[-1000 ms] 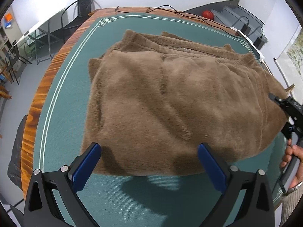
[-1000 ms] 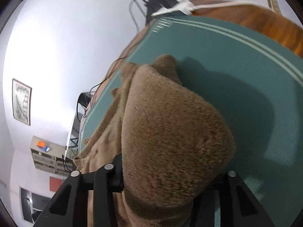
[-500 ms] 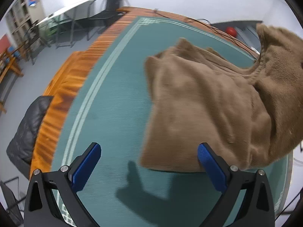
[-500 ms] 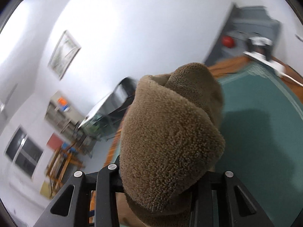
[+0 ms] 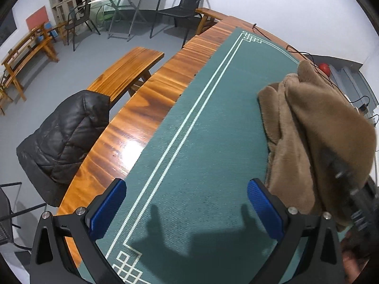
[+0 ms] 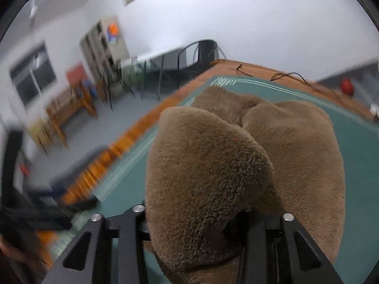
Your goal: Fold clothes
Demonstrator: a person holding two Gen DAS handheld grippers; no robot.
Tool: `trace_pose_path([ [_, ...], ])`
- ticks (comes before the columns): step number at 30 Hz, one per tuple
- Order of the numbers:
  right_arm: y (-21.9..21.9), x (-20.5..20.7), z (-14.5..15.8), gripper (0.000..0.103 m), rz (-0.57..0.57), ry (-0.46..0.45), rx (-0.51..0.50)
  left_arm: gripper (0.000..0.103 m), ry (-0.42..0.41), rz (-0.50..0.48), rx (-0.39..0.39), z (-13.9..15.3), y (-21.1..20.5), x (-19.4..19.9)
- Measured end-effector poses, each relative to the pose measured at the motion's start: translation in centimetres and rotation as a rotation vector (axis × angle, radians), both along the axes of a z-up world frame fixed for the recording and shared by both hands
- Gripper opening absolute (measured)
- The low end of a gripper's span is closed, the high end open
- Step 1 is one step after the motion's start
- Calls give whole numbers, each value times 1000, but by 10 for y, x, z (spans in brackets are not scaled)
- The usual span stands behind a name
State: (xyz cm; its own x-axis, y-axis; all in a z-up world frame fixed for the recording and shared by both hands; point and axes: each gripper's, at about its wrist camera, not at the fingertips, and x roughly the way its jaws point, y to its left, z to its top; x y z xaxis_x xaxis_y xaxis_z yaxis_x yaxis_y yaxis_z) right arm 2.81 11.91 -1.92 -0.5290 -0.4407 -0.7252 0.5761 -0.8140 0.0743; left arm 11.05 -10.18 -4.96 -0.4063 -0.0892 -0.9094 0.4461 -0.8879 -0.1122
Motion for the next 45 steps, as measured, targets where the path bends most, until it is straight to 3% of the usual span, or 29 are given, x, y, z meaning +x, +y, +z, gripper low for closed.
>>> trace_pose_path([
  [3, -5, 18, 1, 76, 63, 34, 44, 102, -3, -2, -2, 0, -1, 2],
  [4, -4, 22, 3, 78, 84, 41, 44, 102, -3, -4, -2, 1, -2, 2],
  [8, 7, 37, 11, 78, 141, 46, 1, 102, 5, -8, -5, 3, -3, -2],
  [12, 35, 44, 33, 78, 154, -10, -157, 102, 17, -4, -9, 8, -5, -2],
  [19, 59, 32, 65, 78, 17, -68, -360, 102, 33, -8, -20, 18, -6, 4],
  [22, 68, 26, 71, 78, -146, 18, -298, 102, 34, -8, -18, 20, -5, 5],
  [24, 66, 17, 66, 78, -186, 26, -269, 102, 34, -6, -13, 21, -4, 7],
  [30, 20, 10, 32, 78, -76, 46, -118, 102, 47, -8, -14, 27, -2, 12],
  [34, -1, 2, -11, 78, -47, -24, -29, 102, 71, 3, -15, 37, -4, 16],
  [38, -18, 2, -31, 81, -9, 25, 45, 102, 97, -5, -1, 47, -2, 13],
  [40, -20, 1, -31, 81, -3, 24, 47, 102, 111, -24, 3, 52, 4, 9],
  [43, 0, 2, -13, 81, -19, -29, -43, 102, 136, -65, 16, 60, 15, 2],
  [45, 23, 12, 4, 81, -56, -18, -102, 102, 152, -95, 26, 64, 24, -3],
])
